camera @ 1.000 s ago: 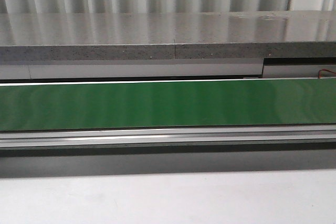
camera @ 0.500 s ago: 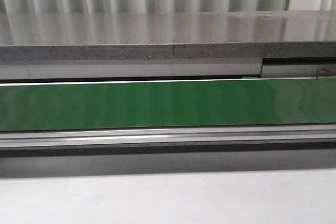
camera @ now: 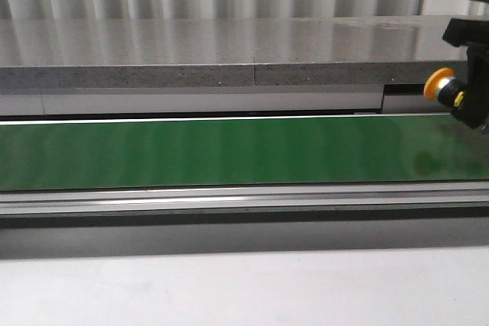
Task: Move button from right to left
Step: 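Carry the button onto the conveyor belt and release it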
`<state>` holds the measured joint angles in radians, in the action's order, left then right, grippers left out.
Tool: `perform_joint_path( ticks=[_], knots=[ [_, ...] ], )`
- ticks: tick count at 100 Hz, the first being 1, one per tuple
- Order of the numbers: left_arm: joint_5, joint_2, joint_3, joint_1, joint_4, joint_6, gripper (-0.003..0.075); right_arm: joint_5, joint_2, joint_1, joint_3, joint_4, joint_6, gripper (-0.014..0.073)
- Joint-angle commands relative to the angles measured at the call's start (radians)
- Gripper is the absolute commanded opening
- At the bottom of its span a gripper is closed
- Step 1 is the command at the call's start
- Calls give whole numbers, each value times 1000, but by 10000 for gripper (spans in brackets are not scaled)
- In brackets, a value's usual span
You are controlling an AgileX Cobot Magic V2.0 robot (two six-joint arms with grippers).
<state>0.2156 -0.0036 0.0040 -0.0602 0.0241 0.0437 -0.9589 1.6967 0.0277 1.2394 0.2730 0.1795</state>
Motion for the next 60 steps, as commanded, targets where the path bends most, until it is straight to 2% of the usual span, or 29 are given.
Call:
perform_joint_path(
  ticks=[1, 10, 27, 34, 41, 60],
  knots=[
    [-82, -30, 39, 0, -2, 3, -20, -3, -15, -2, 22, 14, 0, 108],
    [-82, -30, 39, 0, -2, 3, -20, -6, -12, -2, 22, 14, 1, 178],
    [-82, -30, 39, 0, -2, 3, -20, 27, -34, -2, 22, 14, 8, 458],
    [-82, -30, 39, 0, -2, 3, -20, 37, -55, -2, 22, 14, 10, 533],
    [-82, -30, 39, 0, -2, 3, -20, 41, -81, -2, 22, 14, 15, 568],
    [-82, -30, 39, 0, -2, 3, -20, 32, -181, -20, 21, 10, 23, 554]
  ],
)
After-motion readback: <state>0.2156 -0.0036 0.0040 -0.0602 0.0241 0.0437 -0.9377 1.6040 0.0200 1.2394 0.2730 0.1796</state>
